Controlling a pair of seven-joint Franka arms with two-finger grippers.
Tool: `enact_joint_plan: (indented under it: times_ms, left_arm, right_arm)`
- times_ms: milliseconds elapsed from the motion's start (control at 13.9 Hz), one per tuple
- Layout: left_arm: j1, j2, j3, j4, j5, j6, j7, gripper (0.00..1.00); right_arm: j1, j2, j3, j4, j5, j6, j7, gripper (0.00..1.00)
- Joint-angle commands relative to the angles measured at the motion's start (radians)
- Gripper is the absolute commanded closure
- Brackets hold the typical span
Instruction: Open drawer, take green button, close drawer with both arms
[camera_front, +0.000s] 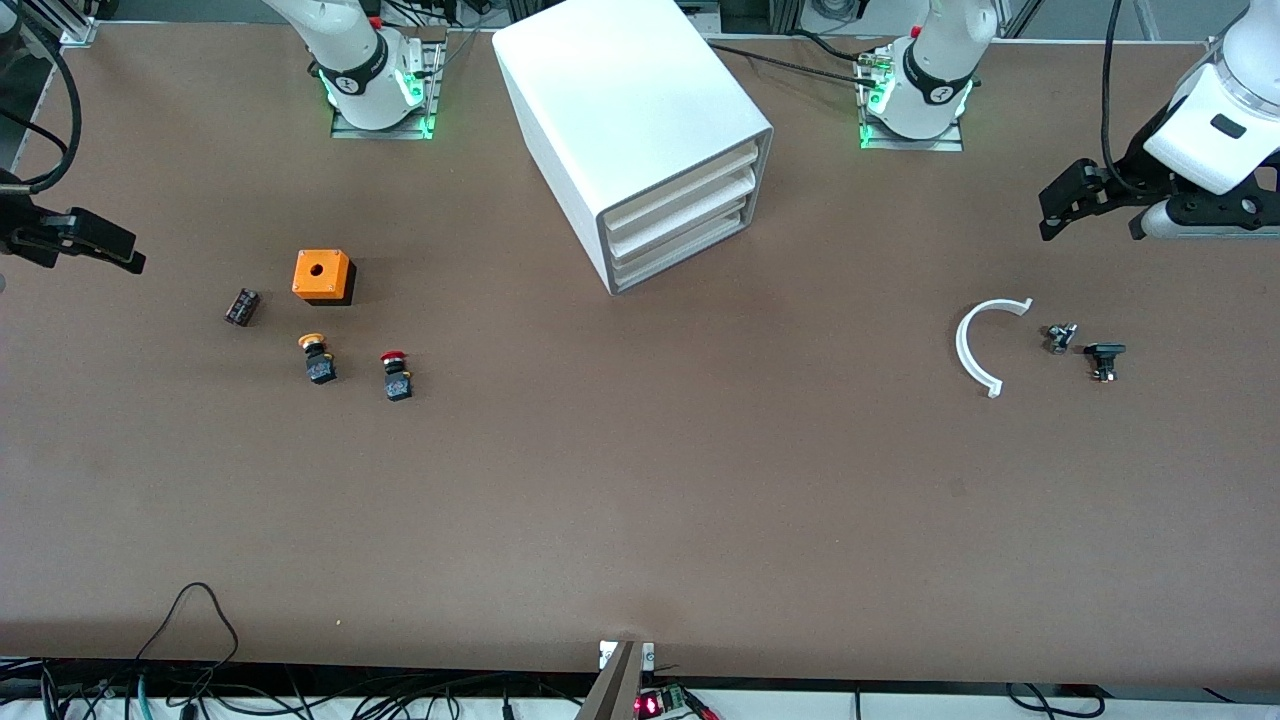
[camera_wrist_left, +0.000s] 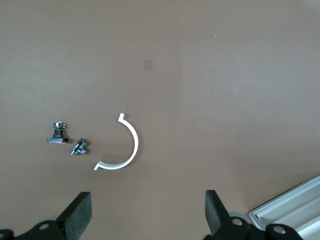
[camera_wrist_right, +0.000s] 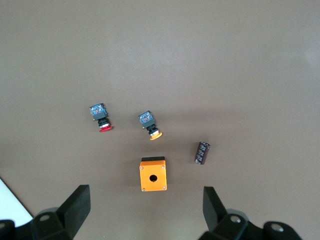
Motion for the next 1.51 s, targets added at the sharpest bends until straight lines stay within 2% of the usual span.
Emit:
enact_joint_plan:
  times_ms: [0,144,431,790,1078,1222,1437]
  left_arm:
    - [0.007,0.007,-0.007,0.022,-0.005,-0.025,0.022,0.00]
    - [0.007,0.050,-0.002,0.078,-0.005,-0.028,0.020,0.00]
    - [0.005,0.051,-0.002,0.083,-0.005,-0.030,0.014,0.00]
    - [-0.009,0.113,-0.014,0.083,0.000,-0.050,0.014,0.00]
    - [-0.025,0.309,-0.045,0.043,-0.028,-0.050,0.066,0.00]
    - [-0.039,0.398,-0.050,-0.006,-0.167,-0.041,0.188,0.00]
    - [-0.050,0.507,-0.053,-0.179,-0.539,0.066,0.253,0.00]
  right_arm:
    - [-0.002,-0.055,-0.001,-0.071,0.011,0.034,-0.003,0.00]
    - [-0.002,-0.094,-0.001,-0.122,0.011,0.068,-0.003,0.00]
    - [-0.002,-0.120,-0.001,-0.156,0.010,0.076,-0.001,0.00]
    - [-0.002,-0.183,0.000,-0.242,0.007,0.124,-0.001,0.00]
    - [0.002,-0.175,0.011,-0.246,0.001,0.106,-0.017,0.00]
    - [0.033,-0.160,0.011,-0.243,0.005,0.102,-0.004,0.00]
    - [0.114,-0.121,0.011,-0.237,0.004,0.109,0.031,0.00]
